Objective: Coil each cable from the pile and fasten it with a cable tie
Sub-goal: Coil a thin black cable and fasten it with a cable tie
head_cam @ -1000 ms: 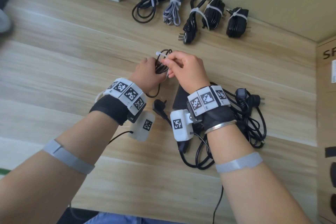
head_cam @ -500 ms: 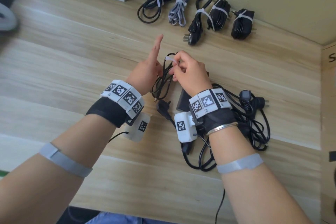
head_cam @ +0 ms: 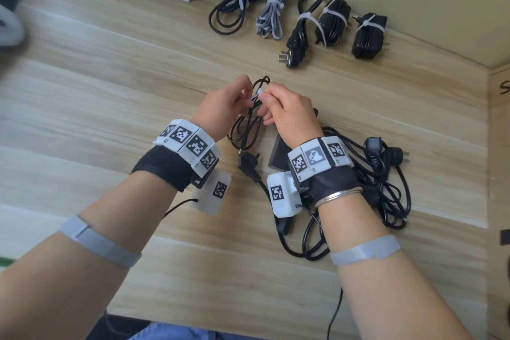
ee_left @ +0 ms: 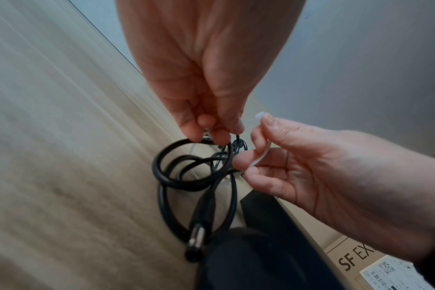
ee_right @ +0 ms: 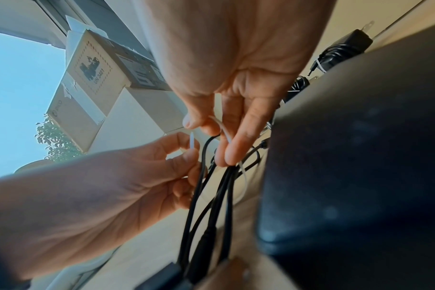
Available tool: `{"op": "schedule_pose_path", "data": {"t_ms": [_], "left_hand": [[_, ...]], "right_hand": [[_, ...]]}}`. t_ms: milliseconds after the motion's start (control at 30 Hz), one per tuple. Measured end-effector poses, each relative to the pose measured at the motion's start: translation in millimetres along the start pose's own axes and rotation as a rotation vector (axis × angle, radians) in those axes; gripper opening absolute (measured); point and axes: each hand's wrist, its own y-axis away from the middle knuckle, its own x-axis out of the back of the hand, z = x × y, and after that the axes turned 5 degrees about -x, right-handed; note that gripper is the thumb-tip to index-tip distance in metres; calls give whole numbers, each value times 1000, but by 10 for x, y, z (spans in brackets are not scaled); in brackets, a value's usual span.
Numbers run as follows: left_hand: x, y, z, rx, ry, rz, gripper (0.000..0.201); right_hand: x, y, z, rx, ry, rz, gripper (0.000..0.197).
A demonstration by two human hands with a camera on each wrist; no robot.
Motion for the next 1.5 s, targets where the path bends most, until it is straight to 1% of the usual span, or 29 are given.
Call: {"op": "schedule_pose_path", "data": {"t_ms": [233, 333, 433, 533, 600, 667, 767, 900, 1067, 1133, 1200, 1300, 1367, 1500], "left_hand": [[10, -14, -26, -14, 5, 5, 10], [0, -12, -28, -53, 24, -3, 5], [-7, -7, -30, -86, -1, 59, 12], [7, -28, -72, -47, 127, 119, 9], [14, -45, -106, -26, 172, 149, 13], [19, -44, -105, -48, 180, 134, 16], [36, -42, -110, -99, 196, 62, 21], [80, -42, -99, -80, 284, -3, 8], [88, -45, -34, -18, 230, 32, 7], [87, -52, -26, -11, 222, 39, 12], [66, -59, -41, -57, 194, 40, 6], [37, -68, -58, -120, 123, 57, 9], [39, -84, -81, -162, 88, 42, 8], [39, -116, -88, -188, 83, -3, 4]], "right_hand": [[6, -13, 8, -8, 24, -14, 24], [-7, -19, 2, 21, 73, -47, 21], [-23, -21, -7, 44, 108, -56, 21], [-23, -20, -12, 43, 93, -58, 24], [-24, -17, -22, 32, 71, -66, 19], [-15, -15, -46, 23, 58, -74, 11], [17, -33, -93, -3, 100, -93, 12], [25, -53, -107, 3, 158, -102, 12], [57, -39, -111, -1, 144, -117, 9], [71, -32, -133, -26, 128, -121, 14], [76, -40, -144, -25, 168, -109, 23], [78, -53, -157, -5, 217, -70, 23], [72, -65, -151, -15, 230, -40, 22], [51, -99, -132, -7, 127, 27, 19]]}}
